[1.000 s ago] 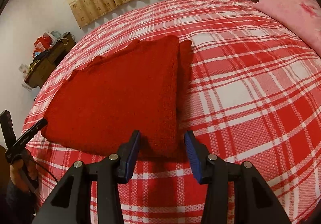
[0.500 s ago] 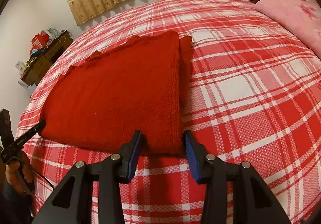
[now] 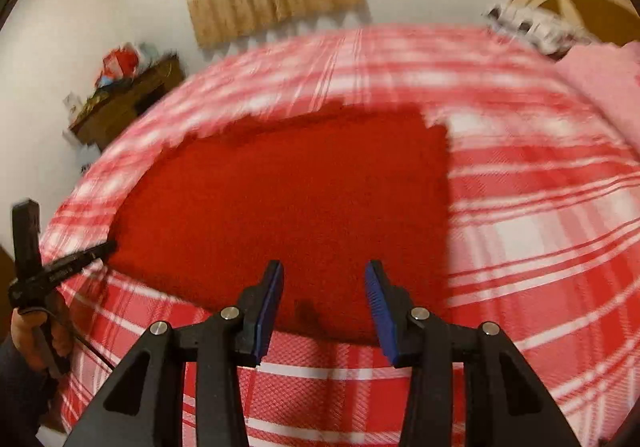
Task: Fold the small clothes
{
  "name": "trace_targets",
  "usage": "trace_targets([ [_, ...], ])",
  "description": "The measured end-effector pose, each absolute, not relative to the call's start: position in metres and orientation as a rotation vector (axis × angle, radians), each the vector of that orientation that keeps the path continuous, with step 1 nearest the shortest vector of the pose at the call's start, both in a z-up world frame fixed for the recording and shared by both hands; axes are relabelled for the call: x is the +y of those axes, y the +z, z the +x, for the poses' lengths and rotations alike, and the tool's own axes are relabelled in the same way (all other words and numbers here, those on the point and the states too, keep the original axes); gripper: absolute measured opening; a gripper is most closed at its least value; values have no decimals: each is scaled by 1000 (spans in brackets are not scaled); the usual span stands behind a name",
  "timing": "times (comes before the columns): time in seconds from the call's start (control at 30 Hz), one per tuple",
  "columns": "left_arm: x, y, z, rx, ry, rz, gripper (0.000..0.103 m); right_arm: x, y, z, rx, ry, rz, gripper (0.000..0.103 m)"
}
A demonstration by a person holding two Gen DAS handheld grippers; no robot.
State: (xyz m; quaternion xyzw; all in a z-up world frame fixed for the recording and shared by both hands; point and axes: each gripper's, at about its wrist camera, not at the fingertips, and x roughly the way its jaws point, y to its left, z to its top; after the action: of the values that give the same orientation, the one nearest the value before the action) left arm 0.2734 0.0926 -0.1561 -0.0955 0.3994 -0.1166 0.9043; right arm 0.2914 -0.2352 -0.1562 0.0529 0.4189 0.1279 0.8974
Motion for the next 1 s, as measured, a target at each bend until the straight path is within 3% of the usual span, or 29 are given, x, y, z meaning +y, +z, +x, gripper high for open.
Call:
trace_targets([
  [0.17, 91, -151, 265, 795, -168, -152, 55, -226, -160, 292, 916, 228, 82, 44],
  [0.23, 91, -151, 264, 787, -158, -143, 62, -216, -150, 290, 889, 243, 63, 44],
  [0.5, 89, -155, 269, 805, -124, -122, 65, -148, -129, 325, 830, 335, 20, 45],
  [0.77, 90, -158, 271, 822, -139, -130, 69, -81, -166, 336, 921, 433, -88, 45],
  [1.0, 89, -157, 268, 820, -149, -132, 72, -76, -173, 315, 856, 399, -159, 46],
])
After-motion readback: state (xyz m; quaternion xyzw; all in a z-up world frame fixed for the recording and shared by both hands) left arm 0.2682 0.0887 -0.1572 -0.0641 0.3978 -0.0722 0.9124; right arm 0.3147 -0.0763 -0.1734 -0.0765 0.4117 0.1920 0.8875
